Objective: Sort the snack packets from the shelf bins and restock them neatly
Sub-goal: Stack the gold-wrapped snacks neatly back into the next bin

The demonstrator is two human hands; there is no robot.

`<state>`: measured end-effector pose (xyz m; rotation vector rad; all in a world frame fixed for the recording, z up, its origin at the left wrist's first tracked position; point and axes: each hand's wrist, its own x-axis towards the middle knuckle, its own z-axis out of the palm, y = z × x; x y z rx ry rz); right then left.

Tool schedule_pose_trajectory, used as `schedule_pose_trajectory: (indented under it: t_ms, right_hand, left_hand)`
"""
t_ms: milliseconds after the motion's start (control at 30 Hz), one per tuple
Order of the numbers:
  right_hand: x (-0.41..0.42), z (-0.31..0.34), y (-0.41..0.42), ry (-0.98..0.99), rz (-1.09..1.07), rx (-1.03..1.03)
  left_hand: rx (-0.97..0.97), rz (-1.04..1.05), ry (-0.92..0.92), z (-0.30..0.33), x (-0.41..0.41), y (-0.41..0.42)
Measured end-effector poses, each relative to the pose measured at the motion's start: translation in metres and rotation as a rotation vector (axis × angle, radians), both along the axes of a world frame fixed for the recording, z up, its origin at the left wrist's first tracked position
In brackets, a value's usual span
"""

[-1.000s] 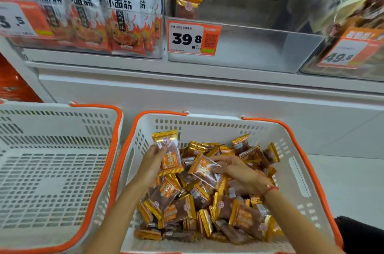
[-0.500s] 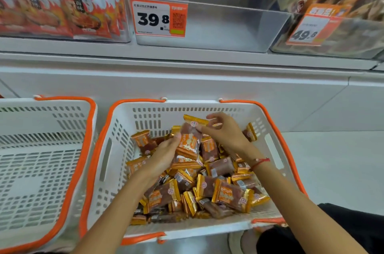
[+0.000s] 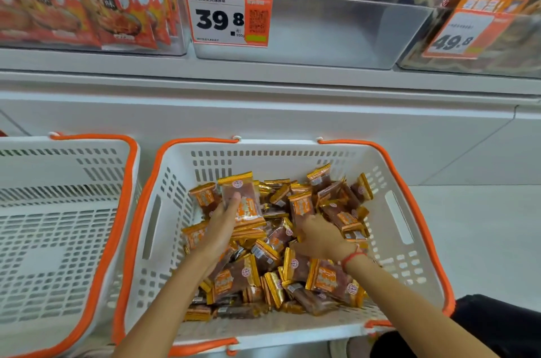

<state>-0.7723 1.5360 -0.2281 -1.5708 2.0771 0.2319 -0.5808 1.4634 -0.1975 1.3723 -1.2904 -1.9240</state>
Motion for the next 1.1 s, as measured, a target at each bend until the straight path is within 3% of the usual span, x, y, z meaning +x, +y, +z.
schedule_pose_trajectory:
  t_ms: [100, 200, 333, 433, 467, 533, 700, 833, 1000, 1100]
  right_hand:
    - [0.004, -0.023, 0.018, 0.199, 0.181, 0.223]
    - [0.004, -0.02, 0.011, 0.081, 0.091, 0.164]
    - [-0.008, 0.017, -0.01, -0.334, -0.241, -0.081]
    - [-0.003, 0.065, -0.024, -0.922, -0.504, -0.307]
    - [0.004, 0.08, -0.028, -1.084, -0.543, -0.341]
    - [0.021, 0.098, -0.034, -1.217, -0.53, -0.401]
    - [0.052, 0.116, -0.039, -1.127, -0.537, -0.623]
    - [0.061, 0.135, -0.042, -1.012, -0.479, -0.771]
    - [0.074, 0.163, -0.05, -1.052, -0.333, -0.672]
    - [0.069, 0.194, -0.067, -1.06, -0.116, -0.642]
  left_hand:
    - [0.085, 0.067, 0.03, -0.001, 0.008, -0.007]
    - [0.094, 0.125, 0.051, 0.001, 0.011, -0.012]
    - [-0.003, 0.038, -0.013, 0.005, 0.015, -0.017]
    - [-0.098, 0.0, -0.044, 0.016, 0.018, -0.019]
    - [-0.124, -0.012, -0.042, 0.021, 0.016, -0.018]
    - [-0.144, -0.003, -0.062, 0.033, 0.01, -0.015]
    - [-0.038, 0.139, 0.18, 0.061, -0.002, -0.016]
    - [-0.169, 0.09, 0.235, 0.086, -0.01, -0.015]
    - [-0.398, 0.035, 0.195, 0.12, -0.01, -0.013]
    - [-0.495, 0.07, 0.226, 0.145, -0.006, -0.028]
